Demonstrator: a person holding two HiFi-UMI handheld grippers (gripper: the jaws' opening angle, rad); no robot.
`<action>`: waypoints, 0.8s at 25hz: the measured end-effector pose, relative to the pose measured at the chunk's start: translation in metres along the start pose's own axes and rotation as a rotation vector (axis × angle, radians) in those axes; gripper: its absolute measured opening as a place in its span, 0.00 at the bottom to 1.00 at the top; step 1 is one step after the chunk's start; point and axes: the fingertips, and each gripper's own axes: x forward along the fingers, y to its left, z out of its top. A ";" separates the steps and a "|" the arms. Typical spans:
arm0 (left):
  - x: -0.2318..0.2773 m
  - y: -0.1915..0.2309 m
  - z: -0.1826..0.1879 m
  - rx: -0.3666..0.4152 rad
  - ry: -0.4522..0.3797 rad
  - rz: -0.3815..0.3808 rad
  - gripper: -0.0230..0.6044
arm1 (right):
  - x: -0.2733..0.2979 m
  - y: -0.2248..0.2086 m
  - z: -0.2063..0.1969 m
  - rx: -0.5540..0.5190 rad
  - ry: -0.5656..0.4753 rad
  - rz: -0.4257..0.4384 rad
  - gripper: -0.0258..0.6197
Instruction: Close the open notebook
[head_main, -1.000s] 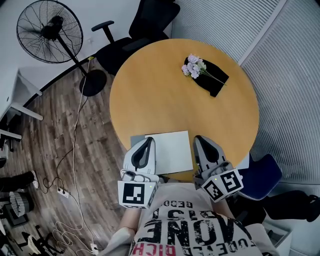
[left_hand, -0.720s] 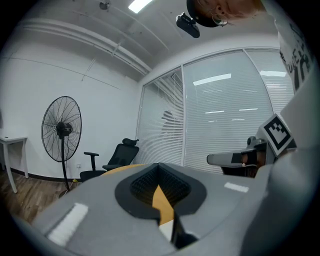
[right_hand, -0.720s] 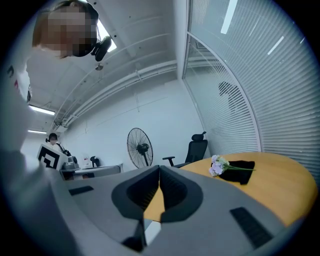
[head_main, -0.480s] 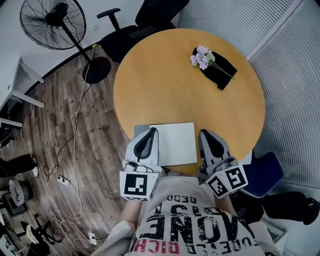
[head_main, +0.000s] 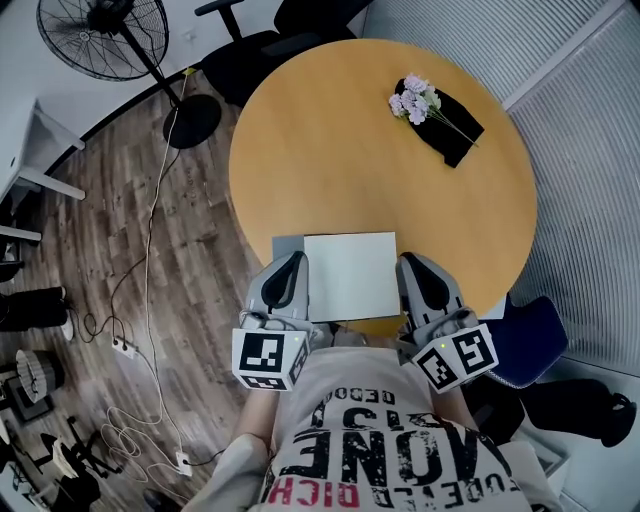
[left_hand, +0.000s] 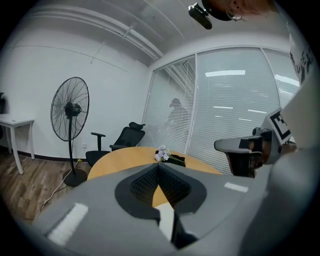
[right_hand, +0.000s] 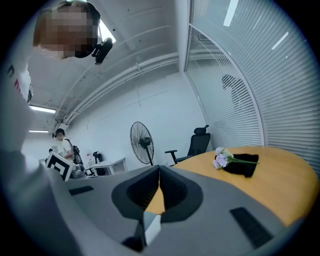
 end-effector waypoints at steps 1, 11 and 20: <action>-0.001 0.003 -0.006 -0.011 0.012 -0.006 0.06 | 0.001 0.001 -0.001 -0.001 0.004 -0.003 0.06; -0.008 0.027 -0.070 -0.079 0.194 -0.045 0.12 | 0.009 0.008 -0.013 0.001 0.031 -0.032 0.06; -0.011 0.037 -0.107 -0.112 0.291 -0.110 0.19 | 0.017 0.019 -0.020 -0.001 0.034 -0.057 0.06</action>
